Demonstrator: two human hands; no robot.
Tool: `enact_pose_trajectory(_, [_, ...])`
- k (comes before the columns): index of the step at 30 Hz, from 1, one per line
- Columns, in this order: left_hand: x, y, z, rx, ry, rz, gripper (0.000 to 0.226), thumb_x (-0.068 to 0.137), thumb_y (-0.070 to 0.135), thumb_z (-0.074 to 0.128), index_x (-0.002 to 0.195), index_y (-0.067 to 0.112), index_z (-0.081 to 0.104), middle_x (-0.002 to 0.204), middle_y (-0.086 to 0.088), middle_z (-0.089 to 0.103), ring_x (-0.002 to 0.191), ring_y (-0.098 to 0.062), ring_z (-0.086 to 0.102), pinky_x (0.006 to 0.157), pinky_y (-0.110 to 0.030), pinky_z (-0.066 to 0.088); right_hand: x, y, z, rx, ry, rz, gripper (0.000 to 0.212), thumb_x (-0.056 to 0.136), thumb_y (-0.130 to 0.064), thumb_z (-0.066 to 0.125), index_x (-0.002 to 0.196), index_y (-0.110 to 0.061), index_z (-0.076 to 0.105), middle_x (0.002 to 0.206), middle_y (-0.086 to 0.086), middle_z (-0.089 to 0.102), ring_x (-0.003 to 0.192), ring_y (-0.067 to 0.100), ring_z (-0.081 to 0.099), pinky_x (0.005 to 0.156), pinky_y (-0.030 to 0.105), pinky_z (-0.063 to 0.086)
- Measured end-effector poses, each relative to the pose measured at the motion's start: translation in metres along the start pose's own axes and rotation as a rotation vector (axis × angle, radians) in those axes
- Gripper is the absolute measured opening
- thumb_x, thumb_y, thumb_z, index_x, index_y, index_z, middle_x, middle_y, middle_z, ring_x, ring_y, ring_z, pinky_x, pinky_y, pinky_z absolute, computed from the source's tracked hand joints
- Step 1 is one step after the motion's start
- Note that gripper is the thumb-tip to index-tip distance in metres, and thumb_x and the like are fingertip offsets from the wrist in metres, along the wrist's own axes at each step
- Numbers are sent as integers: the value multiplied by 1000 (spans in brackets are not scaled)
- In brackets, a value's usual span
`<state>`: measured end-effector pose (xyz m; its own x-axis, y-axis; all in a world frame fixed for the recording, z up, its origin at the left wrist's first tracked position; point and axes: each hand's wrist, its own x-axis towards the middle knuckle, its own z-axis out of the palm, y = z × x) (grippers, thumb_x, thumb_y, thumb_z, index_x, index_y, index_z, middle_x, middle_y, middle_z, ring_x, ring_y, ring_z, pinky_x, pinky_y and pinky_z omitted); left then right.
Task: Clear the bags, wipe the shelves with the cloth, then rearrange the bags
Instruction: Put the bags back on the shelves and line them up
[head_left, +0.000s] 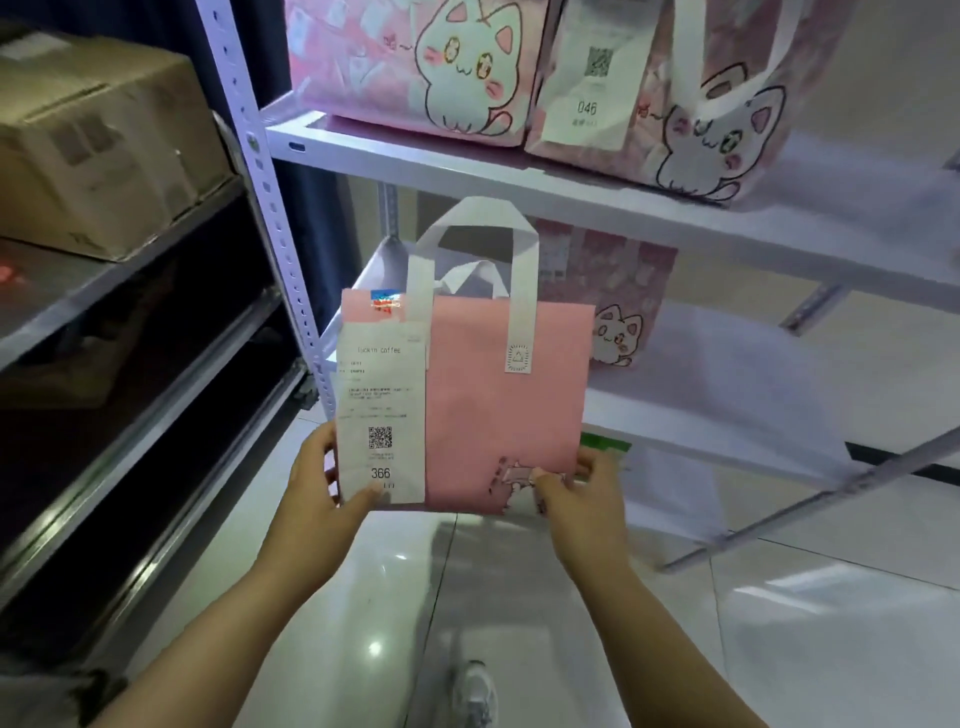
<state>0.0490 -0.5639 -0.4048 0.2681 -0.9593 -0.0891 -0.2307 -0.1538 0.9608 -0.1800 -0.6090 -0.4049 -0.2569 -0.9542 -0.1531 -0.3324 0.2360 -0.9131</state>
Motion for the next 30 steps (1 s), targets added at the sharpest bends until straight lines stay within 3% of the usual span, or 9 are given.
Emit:
enact_pose_trajectory(3, [27, -10, -3, 26, 27, -35, 74, 81, 8, 67, 104, 68, 32, 112, 42, 43, 105, 13, 48, 80, -17, 41, 25, -1, 23, -18, -42, 17, 33, 77, -16, 69, 92, -34, 47, 104, 1, 61, 91, 18, 60, 80, 36, 50])
enact_pose_trajectory(6, [61, -16, -3, 53, 57, -50, 76, 80, 8, 67, 101, 72, 31, 114, 40, 44, 100, 20, 49, 76, -11, 40, 58, -3, 44, -42, -76, 19, 32, 75, -16, 68, 86, -35, 45, 104, 4, 60, 92, 20, 59, 83, 40, 50])
enact_pose_trajectory(9, [95, -21, 0, 113, 100, -68, 68, 78, 13, 70, 117, 55, 33, 116, 30, 47, 105, 6, 49, 86, -22, 39, 95, -7, 61, -62, -106, 18, 34, 76, -16, 68, 99, -31, 46, 108, 5, 59, 94, 20, 58, 84, 41, 50])
enact_pose_trajectory(13, [137, -26, 5, 120, 123, -62, 66, 79, 16, 69, 115, 56, 30, 110, 41, 43, 94, 22, 45, 78, -14, 36, 140, -13, 80, -55, -114, -16, 35, 79, -18, 68, 105, -28, 46, 110, 2, 57, 95, 18, 57, 84, 39, 50])
enact_pose_trajectory(20, [205, -40, 15, 140, 150, -47, 63, 78, 17, 70, 123, 39, 32, 122, 16, 52, 109, -5, 54, 90, -31, 44, 200, -15, 108, 2, -175, -25, 45, 78, -13, 67, 116, -24, 47, 117, 2, 56, 93, 11, 57, 75, 31, 48])
enact_pose_trajectory(26, [250, -63, 17, 211, 133, -32, 56, 81, 19, 68, 121, 38, 34, 113, 20, 50, 102, -2, 50, 84, -25, 39, 237, 1, 134, -5, -225, 1, 31, 80, -11, 67, 91, -32, 47, 110, 3, 63, 97, 20, 63, 91, 45, 51])
enact_pose_trajectory(30, [274, -76, 15, 244, 100, -12, 53, 82, 14, 67, 121, 36, 39, 122, 17, 47, 103, 13, 48, 83, -16, 41, 254, 11, 153, 20, -263, 25, 34, 80, -8, 68, 98, -30, 50, 107, -1, 66, 99, 20, 65, 94, 47, 50])
